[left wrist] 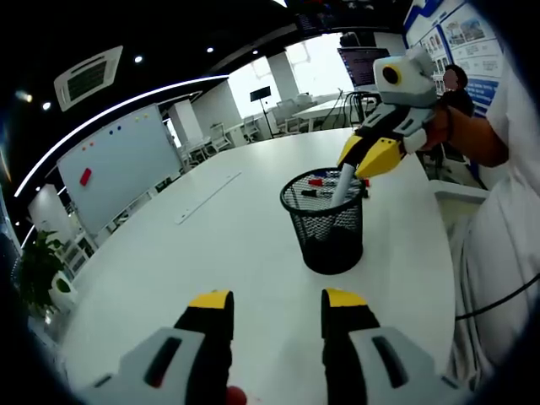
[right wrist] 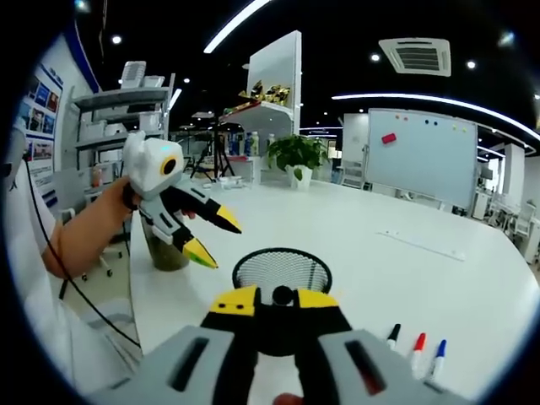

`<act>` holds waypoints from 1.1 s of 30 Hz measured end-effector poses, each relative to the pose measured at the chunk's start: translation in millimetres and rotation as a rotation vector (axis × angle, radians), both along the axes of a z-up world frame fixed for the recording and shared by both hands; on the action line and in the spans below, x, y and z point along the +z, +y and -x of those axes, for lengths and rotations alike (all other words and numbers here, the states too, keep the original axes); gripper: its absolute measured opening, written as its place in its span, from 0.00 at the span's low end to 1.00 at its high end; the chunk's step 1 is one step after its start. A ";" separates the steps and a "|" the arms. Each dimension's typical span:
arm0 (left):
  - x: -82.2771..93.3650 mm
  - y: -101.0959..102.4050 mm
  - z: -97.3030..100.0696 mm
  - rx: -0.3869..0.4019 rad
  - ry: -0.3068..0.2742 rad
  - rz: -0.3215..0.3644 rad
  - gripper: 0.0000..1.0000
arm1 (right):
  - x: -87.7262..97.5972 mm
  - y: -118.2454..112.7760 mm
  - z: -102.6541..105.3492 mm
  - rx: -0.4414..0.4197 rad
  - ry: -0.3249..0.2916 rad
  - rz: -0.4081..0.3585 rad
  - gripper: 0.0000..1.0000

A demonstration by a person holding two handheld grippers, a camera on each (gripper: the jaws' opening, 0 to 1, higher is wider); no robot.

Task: Pick up the whiteboard markers from the pen holder and place them facing the whiteboard neatly

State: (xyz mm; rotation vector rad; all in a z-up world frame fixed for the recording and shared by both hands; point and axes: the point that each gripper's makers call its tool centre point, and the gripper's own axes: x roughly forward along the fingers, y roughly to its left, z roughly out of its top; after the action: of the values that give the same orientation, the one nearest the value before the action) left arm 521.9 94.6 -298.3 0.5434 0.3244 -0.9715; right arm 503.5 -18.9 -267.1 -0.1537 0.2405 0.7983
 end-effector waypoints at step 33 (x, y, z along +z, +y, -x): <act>-0.6 0.4 0.6 0.002 -0.006 -0.008 0.44 | 26.0 -8.3 1.1 -0.016 -0.047 -0.074 0.07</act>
State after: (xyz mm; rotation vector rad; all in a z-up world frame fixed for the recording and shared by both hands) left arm 521.3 95.0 -298.9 0.5527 0.3238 -0.9670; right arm 502.4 -27.3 -241.2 -0.1007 0.1669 0.7857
